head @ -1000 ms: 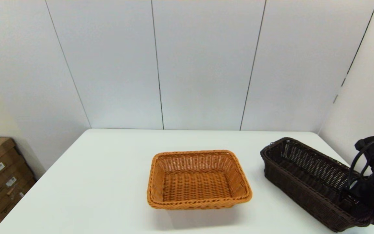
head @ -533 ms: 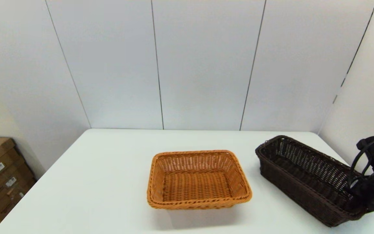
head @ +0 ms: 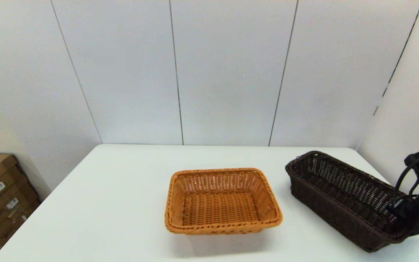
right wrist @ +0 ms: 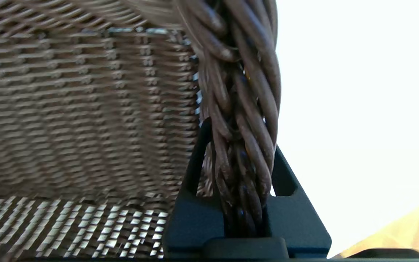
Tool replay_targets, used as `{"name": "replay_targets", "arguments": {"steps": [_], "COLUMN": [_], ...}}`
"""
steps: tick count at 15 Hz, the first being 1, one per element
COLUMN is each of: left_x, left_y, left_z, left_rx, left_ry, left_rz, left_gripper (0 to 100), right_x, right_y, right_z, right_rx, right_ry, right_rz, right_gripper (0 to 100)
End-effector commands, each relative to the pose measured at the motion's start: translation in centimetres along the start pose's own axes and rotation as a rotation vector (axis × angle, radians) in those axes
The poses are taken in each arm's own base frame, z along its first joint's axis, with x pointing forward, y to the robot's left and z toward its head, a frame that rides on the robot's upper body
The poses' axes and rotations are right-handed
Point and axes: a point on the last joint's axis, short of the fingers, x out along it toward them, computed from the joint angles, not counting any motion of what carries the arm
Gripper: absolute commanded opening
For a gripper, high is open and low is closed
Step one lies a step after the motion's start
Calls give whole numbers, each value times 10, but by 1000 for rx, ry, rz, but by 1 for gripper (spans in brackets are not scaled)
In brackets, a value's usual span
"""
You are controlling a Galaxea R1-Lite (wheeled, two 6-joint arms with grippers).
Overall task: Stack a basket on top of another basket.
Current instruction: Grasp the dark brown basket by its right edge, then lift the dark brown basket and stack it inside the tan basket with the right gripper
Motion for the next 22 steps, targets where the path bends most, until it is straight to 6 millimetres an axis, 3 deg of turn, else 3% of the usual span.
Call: {"name": "replay_targets", "arguments": {"steps": [1,12,17,22], "left_x": [0,0,0,0], "left_y": [0,0,0,0], "left_z": [0,0,0,0], "left_rx": [0,0,0,0], "left_ry": [2,2,2,2], "left_rz": [0,0,0,0], "left_gripper": [100,100,100,100], "right_x": [-21,-40,-92,-141], "right_y": [-5,-13,-9,24], "right_z": [3,12,11,-17], "right_rx": [32,96,54,-130], "right_ry": [31,93,118,139], "right_rz": [146,345,501,607], "right_gripper": [0,0,0,0]}}
